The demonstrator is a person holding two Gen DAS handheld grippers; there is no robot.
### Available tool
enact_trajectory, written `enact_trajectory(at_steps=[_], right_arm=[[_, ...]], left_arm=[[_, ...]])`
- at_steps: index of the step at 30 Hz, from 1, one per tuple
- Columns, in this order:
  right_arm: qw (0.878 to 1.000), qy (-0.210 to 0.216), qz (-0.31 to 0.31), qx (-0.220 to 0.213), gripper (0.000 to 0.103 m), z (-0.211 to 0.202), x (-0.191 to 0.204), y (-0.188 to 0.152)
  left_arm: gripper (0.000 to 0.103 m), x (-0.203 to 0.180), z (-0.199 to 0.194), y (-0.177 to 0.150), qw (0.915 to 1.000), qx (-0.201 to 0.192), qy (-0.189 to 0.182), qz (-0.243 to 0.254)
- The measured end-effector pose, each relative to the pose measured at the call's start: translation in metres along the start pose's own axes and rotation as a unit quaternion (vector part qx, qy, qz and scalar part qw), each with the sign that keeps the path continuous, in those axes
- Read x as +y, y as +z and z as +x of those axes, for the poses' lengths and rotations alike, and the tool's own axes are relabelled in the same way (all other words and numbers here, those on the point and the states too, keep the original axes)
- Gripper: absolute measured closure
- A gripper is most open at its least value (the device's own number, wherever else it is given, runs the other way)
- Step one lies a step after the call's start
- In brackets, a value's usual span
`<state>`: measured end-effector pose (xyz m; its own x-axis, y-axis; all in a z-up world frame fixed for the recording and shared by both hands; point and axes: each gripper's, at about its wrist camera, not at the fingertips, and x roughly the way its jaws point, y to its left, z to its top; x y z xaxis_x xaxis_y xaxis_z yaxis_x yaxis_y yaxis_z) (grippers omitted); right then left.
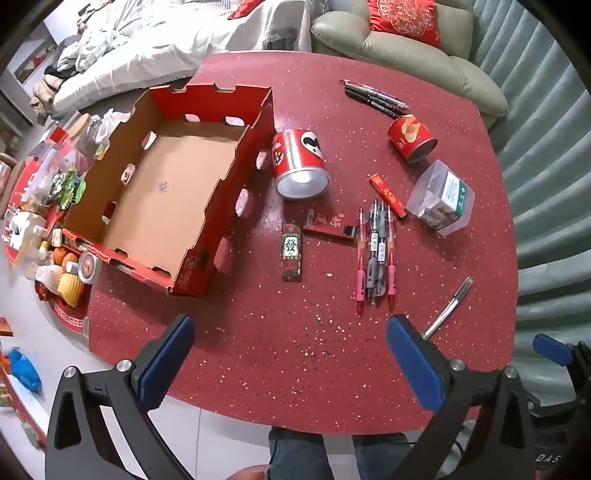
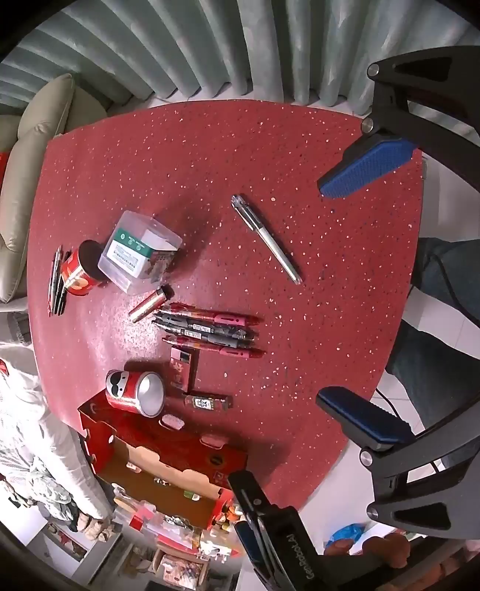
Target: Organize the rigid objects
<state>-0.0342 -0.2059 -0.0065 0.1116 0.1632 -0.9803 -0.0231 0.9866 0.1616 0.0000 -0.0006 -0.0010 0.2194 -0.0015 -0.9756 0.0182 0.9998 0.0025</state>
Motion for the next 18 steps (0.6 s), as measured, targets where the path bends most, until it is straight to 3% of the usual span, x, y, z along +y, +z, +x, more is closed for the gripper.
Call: enact_trajectory(at_steps=[18], right_arm=[[1.000, -0.023, -0.004, 0.002, 0.000, 0.014, 0.012, 0.017]], left_arm=[[0.000, 0.018, 0.035, -0.005, 0.9987, 0.050, -0.008, 0.004]])
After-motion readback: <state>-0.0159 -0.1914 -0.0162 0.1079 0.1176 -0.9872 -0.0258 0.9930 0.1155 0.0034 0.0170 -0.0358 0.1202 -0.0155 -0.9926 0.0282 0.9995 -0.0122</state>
